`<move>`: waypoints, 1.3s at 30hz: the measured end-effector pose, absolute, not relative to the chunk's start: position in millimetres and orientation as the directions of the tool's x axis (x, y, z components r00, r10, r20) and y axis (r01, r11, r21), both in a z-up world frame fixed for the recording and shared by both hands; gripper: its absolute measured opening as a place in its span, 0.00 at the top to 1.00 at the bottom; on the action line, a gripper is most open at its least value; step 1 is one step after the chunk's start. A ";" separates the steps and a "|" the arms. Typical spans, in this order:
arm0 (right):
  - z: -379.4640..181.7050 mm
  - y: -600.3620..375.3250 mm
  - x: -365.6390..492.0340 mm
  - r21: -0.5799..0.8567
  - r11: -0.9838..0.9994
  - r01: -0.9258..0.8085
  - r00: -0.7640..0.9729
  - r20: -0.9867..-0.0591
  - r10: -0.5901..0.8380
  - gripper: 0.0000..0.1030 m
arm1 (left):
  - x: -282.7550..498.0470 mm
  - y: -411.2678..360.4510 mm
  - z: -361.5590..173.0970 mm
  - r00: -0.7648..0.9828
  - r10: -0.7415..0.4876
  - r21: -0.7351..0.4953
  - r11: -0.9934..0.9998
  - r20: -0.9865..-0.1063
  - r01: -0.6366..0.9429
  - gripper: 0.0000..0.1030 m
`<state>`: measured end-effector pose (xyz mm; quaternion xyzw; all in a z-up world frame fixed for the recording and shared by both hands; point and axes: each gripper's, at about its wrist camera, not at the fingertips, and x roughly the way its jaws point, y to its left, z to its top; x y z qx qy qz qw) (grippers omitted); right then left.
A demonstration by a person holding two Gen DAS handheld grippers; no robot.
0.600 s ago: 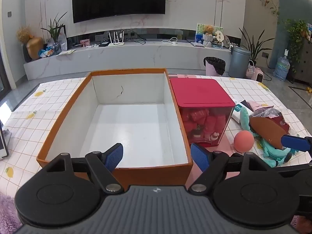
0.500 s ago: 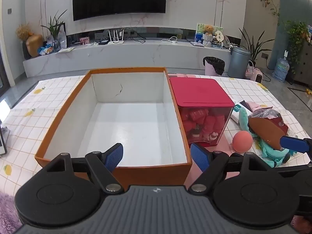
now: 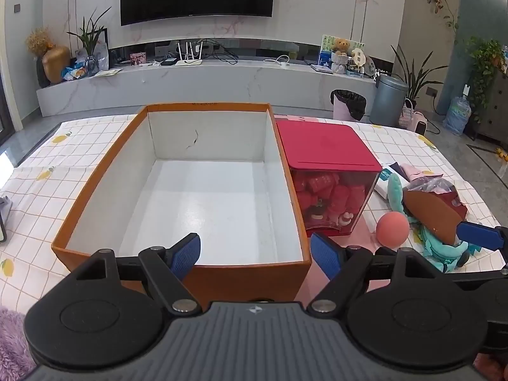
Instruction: Organize soft objects
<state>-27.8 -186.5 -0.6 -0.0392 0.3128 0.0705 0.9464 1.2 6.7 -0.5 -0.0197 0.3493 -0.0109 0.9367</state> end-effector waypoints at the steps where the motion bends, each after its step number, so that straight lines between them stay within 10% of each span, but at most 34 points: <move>1: -0.8 -186.6 -27.6 -0.030 0.987 -0.159 0.793 -0.599 0.109 0.02 | 1.2 6.5 -1.0 0.755 -0.035 -0.045 0.999 -0.655 0.007 0.10; 39: -2.1 -184.7 -28.4 -0.047 0.986 -0.160 0.793 -0.601 0.100 0.02 | -0.8 4.7 -2.9 0.758 -0.019 -0.027 1.000 -0.652 0.002 0.10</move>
